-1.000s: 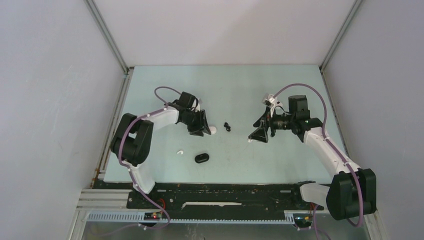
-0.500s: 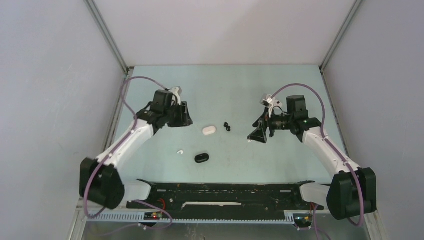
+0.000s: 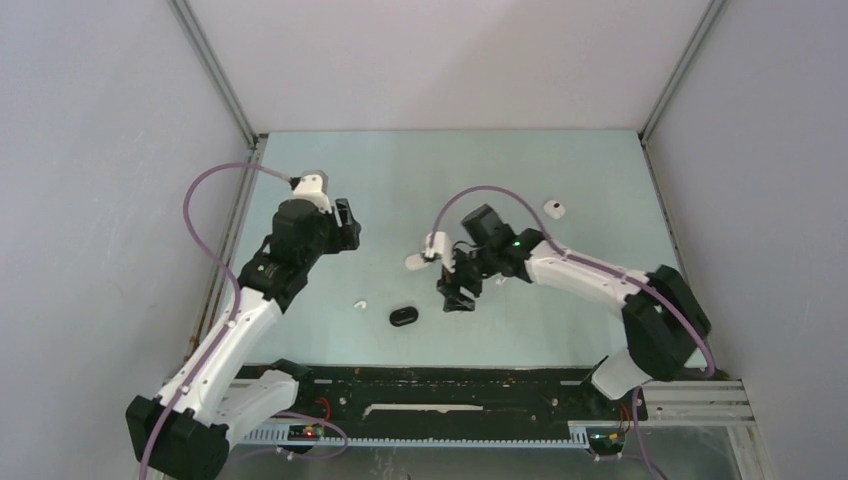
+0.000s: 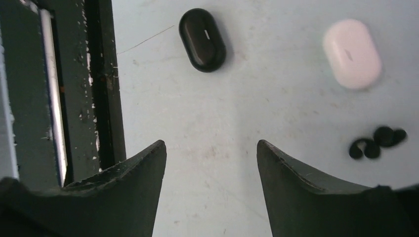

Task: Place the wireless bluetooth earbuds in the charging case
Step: Pick up the charging case at the center of the board.

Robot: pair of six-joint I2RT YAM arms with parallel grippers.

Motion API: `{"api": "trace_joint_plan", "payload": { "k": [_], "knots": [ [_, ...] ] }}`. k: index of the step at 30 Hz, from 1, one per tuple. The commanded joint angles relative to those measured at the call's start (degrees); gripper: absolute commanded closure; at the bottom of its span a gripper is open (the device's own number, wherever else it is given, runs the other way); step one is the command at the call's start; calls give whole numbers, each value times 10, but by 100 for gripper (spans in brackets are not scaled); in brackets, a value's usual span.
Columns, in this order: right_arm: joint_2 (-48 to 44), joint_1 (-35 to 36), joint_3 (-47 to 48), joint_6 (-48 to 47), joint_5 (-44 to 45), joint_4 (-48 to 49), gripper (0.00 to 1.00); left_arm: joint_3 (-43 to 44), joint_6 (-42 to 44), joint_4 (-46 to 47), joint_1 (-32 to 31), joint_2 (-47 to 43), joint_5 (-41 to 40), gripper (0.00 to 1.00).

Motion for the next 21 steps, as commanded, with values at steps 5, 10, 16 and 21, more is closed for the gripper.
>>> {"api": "trace_joint_plan", "payload": {
  "k": [5, 10, 16, 21],
  "knots": [
    [146, 122, 125, -57, 119, -38, 31, 32, -46, -53, 6, 27, -116, 2],
    [214, 156, 182, -71, 148, -35, 31, 7, -63, -29, 18, -17, -139, 0],
    [271, 190, 230, -105, 213, -62, 30, 3, -66, -21, 17, -8, -122, 0],
    [291, 190, 233, -117, 235, -73, 30, -4, -65, 0, 17, -8, -75, 1]
  ]
}}
